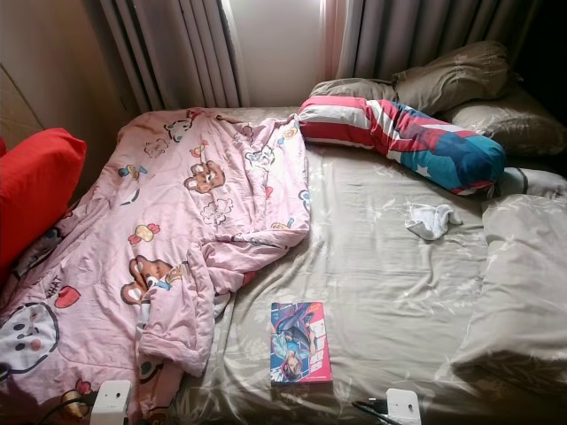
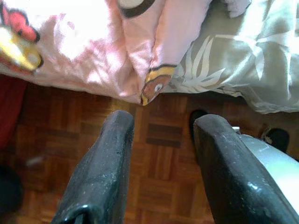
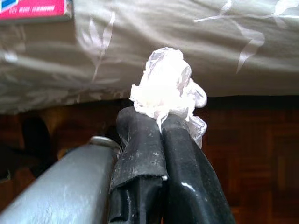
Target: Clean up the room
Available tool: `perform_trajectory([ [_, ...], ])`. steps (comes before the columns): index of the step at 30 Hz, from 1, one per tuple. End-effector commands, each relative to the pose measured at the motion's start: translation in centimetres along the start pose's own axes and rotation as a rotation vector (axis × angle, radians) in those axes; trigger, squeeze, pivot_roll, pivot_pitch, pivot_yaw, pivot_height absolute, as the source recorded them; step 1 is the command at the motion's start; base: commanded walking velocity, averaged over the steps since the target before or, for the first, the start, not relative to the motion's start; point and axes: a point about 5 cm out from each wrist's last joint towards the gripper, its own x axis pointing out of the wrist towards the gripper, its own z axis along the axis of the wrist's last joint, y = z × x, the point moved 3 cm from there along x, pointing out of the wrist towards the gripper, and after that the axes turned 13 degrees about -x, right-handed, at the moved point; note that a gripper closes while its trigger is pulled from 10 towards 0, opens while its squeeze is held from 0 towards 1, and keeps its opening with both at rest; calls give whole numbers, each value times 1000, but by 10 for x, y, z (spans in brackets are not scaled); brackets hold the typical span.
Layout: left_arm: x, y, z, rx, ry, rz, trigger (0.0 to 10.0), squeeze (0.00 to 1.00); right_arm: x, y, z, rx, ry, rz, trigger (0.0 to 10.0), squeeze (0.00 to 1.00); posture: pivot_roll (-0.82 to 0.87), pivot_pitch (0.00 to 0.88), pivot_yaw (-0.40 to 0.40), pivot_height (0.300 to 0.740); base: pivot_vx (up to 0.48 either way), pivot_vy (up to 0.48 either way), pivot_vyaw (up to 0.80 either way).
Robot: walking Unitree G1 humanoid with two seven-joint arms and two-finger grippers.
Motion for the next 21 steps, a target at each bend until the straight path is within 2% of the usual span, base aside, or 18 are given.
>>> perform_trajectory([
  [1, -2, 6, -10, 9, 37, 16, 10000, 0, 0, 3, -1, -11, 5, 13, 10000, 0, -64, 0, 28, 740, 0, 0, 800],
  [9, -2, 6, -10, 14, 37, 13, 10000, 0, 0, 5, -2, -12, 8, 21, 10000, 0, -59, 0, 25, 740, 0, 0, 788],
  [21, -2, 5, -10, 12, 36, 5, 10000, 0, -2, -3, -8, 46, 20, -6, 10000, 0, -56, 6, 22, 740, 0, 0, 0],
])
